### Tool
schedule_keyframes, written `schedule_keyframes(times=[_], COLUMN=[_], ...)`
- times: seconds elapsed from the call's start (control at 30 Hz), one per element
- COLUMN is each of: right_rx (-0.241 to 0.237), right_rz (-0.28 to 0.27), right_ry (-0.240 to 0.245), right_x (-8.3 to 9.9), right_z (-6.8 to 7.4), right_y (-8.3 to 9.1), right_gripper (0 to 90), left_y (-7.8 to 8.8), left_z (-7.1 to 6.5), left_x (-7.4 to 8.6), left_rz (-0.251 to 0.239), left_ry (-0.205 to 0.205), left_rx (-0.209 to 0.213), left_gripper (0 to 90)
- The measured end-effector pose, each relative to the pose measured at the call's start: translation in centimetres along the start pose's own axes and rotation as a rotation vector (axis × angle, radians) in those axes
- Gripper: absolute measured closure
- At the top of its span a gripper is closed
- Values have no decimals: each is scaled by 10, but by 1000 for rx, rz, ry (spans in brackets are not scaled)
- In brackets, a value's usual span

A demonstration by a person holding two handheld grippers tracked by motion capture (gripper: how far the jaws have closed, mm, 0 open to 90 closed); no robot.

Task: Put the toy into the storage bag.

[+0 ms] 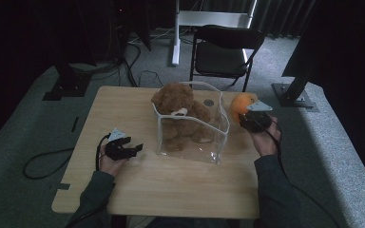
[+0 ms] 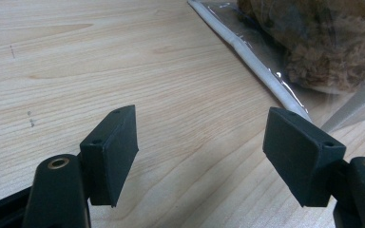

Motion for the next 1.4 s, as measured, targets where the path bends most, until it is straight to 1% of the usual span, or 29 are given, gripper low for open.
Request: schedule_keyframes(times=[0.07,0.33,0.57,0.97,1.27,1.4], right_rx=[2,10,13,11,9,5], right_rz=[-5,-33,-57,-106,-123,-136], right_ry=[10,24,47,81,94,108], right_x=[-3,-18,-32,-56,-67,-74], right_z=[-1,-5,-4,0,3,6], right_y=[2,11,19,30,34,38], right_gripper=[497,497,497,496,496,496], left_y=[0,-1,-1,-2,-2,-2], left_z=[0,0,-1,-1,-1,-1], left_x=[0,0,1,1,1,1], left_rz=[1,9,17,21,22,23], left_ry=[0,-6,-6,-4,-2,-1], left_rx=[-1,-4,-4,-2,-2,-1], left_gripper=[280,280,280,280,280,280])
Point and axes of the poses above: each handheld gripper's, and its own axes: y roughly backward along the jaws, x roughly out of its underside, z roughly to its left, the point moved 5 cm from there along -y, roughly forward along the jaws, and after that the axes turned 10 degrees about -z, right-handed, at the moved point
